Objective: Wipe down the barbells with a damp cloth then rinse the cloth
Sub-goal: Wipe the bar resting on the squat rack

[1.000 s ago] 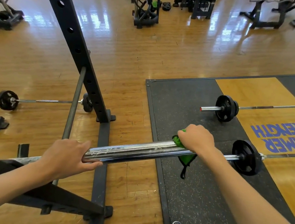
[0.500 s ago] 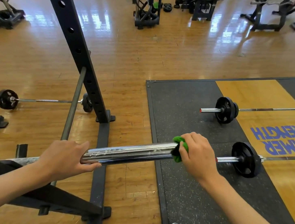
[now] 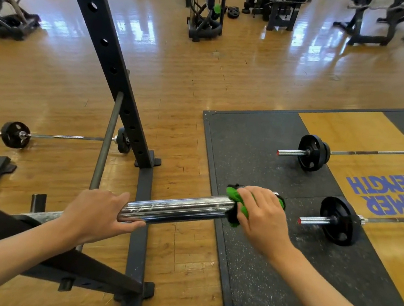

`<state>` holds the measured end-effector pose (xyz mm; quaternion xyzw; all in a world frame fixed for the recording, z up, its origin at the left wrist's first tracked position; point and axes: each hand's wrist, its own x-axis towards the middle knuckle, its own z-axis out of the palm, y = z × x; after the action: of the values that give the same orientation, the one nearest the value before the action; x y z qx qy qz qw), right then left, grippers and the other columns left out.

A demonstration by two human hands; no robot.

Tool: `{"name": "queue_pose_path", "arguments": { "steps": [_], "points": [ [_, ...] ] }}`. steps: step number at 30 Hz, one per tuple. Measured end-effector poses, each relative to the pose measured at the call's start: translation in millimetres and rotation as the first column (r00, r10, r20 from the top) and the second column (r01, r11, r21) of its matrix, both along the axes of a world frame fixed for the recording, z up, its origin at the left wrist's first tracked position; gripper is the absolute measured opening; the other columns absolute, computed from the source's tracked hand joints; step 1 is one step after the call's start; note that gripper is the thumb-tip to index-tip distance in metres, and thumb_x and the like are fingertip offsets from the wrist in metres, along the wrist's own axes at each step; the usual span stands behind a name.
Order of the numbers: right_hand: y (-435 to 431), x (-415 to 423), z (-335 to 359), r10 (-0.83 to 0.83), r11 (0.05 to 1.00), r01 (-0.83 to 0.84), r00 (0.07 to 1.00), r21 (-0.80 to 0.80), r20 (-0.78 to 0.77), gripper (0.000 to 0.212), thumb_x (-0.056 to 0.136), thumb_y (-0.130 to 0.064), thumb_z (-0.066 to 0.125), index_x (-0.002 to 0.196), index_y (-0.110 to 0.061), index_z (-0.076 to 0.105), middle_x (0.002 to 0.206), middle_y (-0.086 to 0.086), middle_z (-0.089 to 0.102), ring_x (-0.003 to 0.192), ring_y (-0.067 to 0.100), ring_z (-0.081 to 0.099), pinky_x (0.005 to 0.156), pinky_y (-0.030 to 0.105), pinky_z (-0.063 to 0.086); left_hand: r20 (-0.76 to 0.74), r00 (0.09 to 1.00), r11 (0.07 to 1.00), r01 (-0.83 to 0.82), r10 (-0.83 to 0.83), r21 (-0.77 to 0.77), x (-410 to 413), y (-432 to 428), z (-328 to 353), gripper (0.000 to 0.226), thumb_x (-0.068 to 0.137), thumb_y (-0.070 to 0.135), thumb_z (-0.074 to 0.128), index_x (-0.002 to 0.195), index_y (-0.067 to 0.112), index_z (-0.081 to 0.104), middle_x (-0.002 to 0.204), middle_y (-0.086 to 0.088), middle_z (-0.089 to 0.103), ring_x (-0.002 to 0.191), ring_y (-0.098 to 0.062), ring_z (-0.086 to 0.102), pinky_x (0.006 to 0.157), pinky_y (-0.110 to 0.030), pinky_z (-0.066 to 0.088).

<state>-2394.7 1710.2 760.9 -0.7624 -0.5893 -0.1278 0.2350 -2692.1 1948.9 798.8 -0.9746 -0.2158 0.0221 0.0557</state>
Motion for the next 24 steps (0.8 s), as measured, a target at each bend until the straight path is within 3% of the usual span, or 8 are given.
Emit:
{"name": "queue_pose_path", "arguments": {
  "steps": [2, 5, 9, 13, 16, 19, 21, 24],
  "points": [
    [-6, 9, 3, -0.052, 0.999, 0.051, 0.996, -0.008, -0.073, 0.032, 0.098, -0.028, 0.041, 0.108, -0.012, 0.068, 0.101, 0.001, 0.066, 0.093, 0.022, 0.058, 0.089, 0.036, 0.046, 0.007, 1.000, 1.000, 0.000, 0.000, -0.006, -1, 0, 1, 0.087, 0.068, 0.098, -0.006, 0.095, 0.036, 0.049, 0.070, 0.015, 0.056, 0.056, 0.000, 0.053, 0.054, -0.017, 0.050],
    [18, 11, 22, -0.355, 0.929, 0.316, 0.908, -0.191, -0.222, 0.035, 0.096, -0.032, 0.039, 0.085, -0.015, 0.068, 0.083, 0.001, 0.065, 0.072, 0.021, 0.055, 0.063, 0.032, 0.040, 0.046, 0.999, 0.999, -0.001, 0.002, -0.033, -3, 0, 1, 0.085, 0.071, 0.098, -0.003, 0.093, 0.034, 0.050, 0.068, 0.016, 0.054, 0.054, -0.001, 0.051, 0.052, -0.018, 0.049],
    [56, 6, 41, -0.544, 0.758, 0.426, 0.831, -0.494, -0.119, 0.037, 0.099, -0.035, 0.042, 0.079, -0.012, 0.062, 0.083, 0.007, 0.064, 0.072, 0.029, 0.056, 0.063, 0.033, 0.036, 0.059, 0.998, 1.000, 0.005, -0.004, -0.020, -2, 0, 1, 0.082, 0.073, 0.097, -0.002, 0.091, 0.034, 0.047, 0.066, 0.015, 0.051, 0.053, -0.002, 0.049, 0.051, -0.018, 0.046],
    [69, -12, 45, -0.451, 0.797, 0.333, 0.883, -0.504, -0.129, 0.042, 0.099, -0.039, 0.040, 0.071, -0.014, 0.060, 0.070, 0.000, 0.058, 0.066, 0.025, 0.057, 0.059, 0.030, 0.037, 0.056, 0.998, 1.000, -0.003, 0.004, -0.005, -3, -2, 1, 0.084, 0.071, 0.096, -0.007, 0.091, 0.034, 0.046, 0.067, 0.015, 0.053, 0.054, -0.002, 0.050, 0.054, -0.020, 0.048],
    [61, -32, 31, -0.293, 0.909, 0.249, 0.952, -0.333, -0.086, 0.046, 0.097, -0.039, 0.031, 0.075, -0.020, 0.066, 0.069, -0.005, 0.062, 0.062, 0.019, 0.057, 0.056, 0.030, 0.036, 0.062, 0.998, 1.000, -0.006, 0.006, -0.004, -3, -2, -1, 0.083, 0.073, 0.095, -0.007, 0.091, 0.035, 0.047, 0.067, 0.015, 0.054, 0.055, -0.002, 0.051, 0.054, -0.020, 0.049],
    [30, -32, 12, -0.052, 0.996, 0.046, 0.995, -0.073, -0.082, 0.037, 0.102, -0.034, 0.039, 0.114, -0.017, 0.070, 0.099, -0.004, 0.069, 0.088, 0.016, 0.062, 0.085, 0.032, 0.050, 0.106, 0.994, 1.000, -0.007, 0.009, -0.021, -4, 0, -2, 0.080, 0.081, 0.089, -0.007, 0.088, 0.034, 0.051, 0.063, 0.014, 0.052, 0.052, -0.002, 0.049, 0.052, -0.019, 0.046],
    [10, -18, 5, 0.076, 0.996, -0.078, 0.996, -0.035, -0.042, 0.040, 0.105, -0.031, 0.041, 0.132, -0.010, 0.062, 0.117, 0.000, 0.067, 0.108, 0.016, 0.059, 0.107, 0.037, 0.046, 0.123, 0.992, 0.999, -0.013, 0.017, -0.031, -4, 2, -5, 0.079, 0.086, 0.082, -0.010, 0.088, 0.033, 0.052, 0.060, 0.010, 0.051, 0.052, -0.003, 0.049, 0.052, -0.020, 0.045],
    [0, 5, 7, 0.040, 0.994, -0.047, 0.997, -0.094, -0.072, 0.039, 0.102, -0.031, 0.042, 0.125, -0.011, 0.066, 0.113, 0.000, 0.068, 0.104, 0.018, 0.061, 0.101, 0.037, 0.048, 0.137, 0.990, 0.999, -0.012, 0.017, -0.034, -6, 4, -10, 0.074, 0.089, 0.076, -0.012, 0.088, 0.035, 0.049, 0.062, 0.009, 0.053, 0.053, -0.004, 0.051, 0.052, -0.019, 0.044]
  ]
}}
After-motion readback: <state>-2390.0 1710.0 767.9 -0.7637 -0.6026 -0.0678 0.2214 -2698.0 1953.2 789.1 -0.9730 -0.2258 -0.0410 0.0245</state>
